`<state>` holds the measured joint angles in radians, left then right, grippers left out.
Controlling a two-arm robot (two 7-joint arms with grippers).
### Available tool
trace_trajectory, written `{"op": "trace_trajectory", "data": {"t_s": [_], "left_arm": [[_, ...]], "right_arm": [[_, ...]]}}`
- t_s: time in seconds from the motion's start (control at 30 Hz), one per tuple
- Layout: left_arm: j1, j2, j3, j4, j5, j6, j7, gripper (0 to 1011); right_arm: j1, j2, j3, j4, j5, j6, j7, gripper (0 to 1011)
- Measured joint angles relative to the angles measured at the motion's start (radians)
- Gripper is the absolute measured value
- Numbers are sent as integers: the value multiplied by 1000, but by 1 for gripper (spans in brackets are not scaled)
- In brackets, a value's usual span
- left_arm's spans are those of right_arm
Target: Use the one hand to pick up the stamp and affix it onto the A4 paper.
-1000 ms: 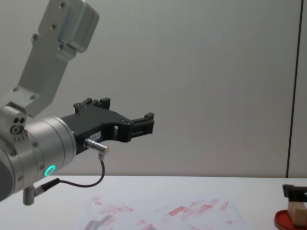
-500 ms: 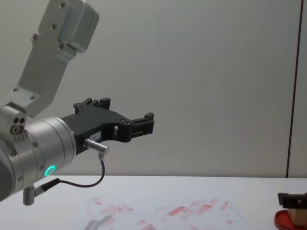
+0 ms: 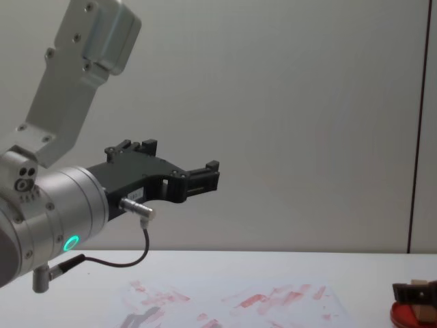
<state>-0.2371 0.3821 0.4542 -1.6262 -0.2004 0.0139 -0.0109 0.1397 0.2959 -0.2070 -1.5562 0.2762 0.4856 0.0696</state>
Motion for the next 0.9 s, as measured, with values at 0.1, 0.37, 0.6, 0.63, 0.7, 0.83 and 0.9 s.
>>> {"op": "trace_trajectory", "data": {"t_s": [0.1, 0.37, 0.6, 0.63, 0.7, 0.83, 0.9], "left_arm": [[0, 0, 0, 0, 0, 0, 0, 1003], [0, 0, 0, 0, 0, 0, 0, 1003], [0, 0, 0, 0, 0, 0, 0, 1002], [0, 0, 0, 0, 0, 0, 0, 1003], [0, 0, 0, 0, 0, 0, 0, 1002], [0, 0, 0, 0, 0, 0, 0, 1002], [0, 0, 0, 0, 0, 0, 0, 1002]], "right_arm": [[5, -4, -1, 6, -3, 6, 0, 1001], [8, -8, -2, 13, -9, 7, 0, 1001], [7, -11, -2, 19, -9, 7, -1, 1001], [7, -11, -2, 20, -9, 7, -1, 1001], [7, -13, -2, 24, -9, 7, -1, 1001], [8, -16, -2, 32, -9, 7, -1, 1001], [10, -18, -3, 39, -9, 7, 0, 1001]]}}
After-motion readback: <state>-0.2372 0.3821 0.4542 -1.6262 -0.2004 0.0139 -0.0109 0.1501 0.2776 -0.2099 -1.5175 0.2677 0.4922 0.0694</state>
